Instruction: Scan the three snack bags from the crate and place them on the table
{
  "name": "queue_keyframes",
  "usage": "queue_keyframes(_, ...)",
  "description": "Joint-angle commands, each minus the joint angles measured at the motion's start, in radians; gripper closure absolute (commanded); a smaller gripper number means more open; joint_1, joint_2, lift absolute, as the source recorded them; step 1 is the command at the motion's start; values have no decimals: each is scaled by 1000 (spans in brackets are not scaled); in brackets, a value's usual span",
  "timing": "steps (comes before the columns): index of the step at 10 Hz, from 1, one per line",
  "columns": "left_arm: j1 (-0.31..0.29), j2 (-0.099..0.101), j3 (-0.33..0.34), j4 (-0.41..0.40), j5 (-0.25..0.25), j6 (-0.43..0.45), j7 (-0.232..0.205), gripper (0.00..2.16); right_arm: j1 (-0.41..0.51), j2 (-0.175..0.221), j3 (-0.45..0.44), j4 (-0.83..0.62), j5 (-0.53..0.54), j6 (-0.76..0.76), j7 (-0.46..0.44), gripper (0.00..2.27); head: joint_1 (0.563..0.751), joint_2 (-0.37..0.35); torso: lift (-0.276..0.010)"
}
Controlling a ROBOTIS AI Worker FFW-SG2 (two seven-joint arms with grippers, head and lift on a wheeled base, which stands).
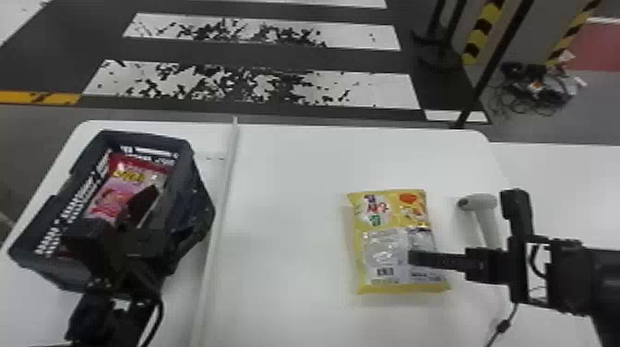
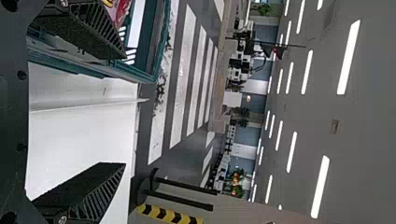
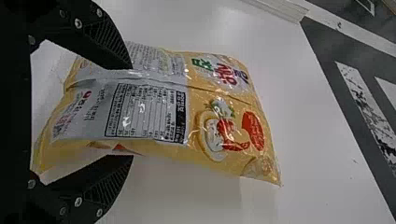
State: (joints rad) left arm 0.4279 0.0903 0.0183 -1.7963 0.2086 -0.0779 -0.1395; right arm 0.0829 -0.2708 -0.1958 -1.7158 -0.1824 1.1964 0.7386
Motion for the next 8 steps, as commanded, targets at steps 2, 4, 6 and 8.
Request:
queue_keyframes(2,0,0,-1,0,0,1,0,53,-6,-7,9,15,29,9,21,2256,695,-42,-62)
queue_keyframes(4,0,0,-3,0,0,1,0,53,5,-8,-31,-2,-11,39,56,2256,695,-46,-62)
queue_keyframes(6,0,2,-3,-5,0,1,0,53,12,-8,-125,-38,-111,104,87,2256,695,-47,-62)
queue_keyframes(8,0,2,-9,-6,0,-3,0,53,12,-8,-252,-65,-223,171,99,2256,695,-60,-62)
